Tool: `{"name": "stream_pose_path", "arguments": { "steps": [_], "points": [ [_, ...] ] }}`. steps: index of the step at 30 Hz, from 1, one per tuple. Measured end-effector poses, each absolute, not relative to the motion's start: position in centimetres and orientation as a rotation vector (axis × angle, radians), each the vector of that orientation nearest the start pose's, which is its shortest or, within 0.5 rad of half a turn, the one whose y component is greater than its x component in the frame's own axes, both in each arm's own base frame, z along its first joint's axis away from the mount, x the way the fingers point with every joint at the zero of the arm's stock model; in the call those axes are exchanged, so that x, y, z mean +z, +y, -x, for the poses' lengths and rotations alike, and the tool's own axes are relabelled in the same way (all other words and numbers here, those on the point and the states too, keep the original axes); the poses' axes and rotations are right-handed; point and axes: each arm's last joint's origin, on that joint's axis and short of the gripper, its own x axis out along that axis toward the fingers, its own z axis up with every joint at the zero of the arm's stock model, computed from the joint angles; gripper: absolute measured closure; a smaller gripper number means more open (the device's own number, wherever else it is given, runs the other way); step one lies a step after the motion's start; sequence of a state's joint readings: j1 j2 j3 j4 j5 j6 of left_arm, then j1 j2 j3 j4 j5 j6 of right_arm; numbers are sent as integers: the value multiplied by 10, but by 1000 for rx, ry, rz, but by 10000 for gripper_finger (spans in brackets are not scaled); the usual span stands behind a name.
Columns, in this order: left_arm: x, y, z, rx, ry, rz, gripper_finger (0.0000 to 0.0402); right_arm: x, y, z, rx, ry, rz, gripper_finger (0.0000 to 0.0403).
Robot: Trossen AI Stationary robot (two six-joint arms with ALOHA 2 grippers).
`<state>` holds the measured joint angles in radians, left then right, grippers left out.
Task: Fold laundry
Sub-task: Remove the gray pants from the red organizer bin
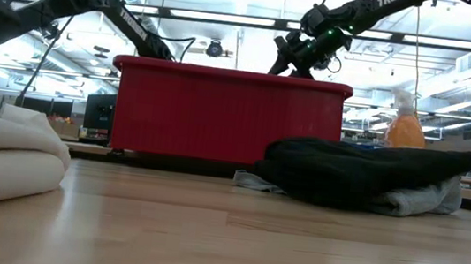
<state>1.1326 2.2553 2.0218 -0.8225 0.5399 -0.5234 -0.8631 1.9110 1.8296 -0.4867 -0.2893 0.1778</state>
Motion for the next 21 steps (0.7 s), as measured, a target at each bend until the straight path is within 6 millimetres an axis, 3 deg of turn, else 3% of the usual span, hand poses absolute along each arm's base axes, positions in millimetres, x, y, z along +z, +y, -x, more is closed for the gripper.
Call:
{"name": "stream_pose_path", "arguments": {
  "steps": [6, 14, 21],
  "points": [
    [212, 438, -225, 710, 578, 1306, 60, 331, -334, -282, -625, 461, -502, 164],
    [231, 439, -257, 455, 373, 1292, 90, 325, -333, -280, -611, 480, -558, 164],
    [261, 439, -288, 263, 157, 1215, 112, 325, -333, -280, -615, 481, -571, 164]
  ]
}}
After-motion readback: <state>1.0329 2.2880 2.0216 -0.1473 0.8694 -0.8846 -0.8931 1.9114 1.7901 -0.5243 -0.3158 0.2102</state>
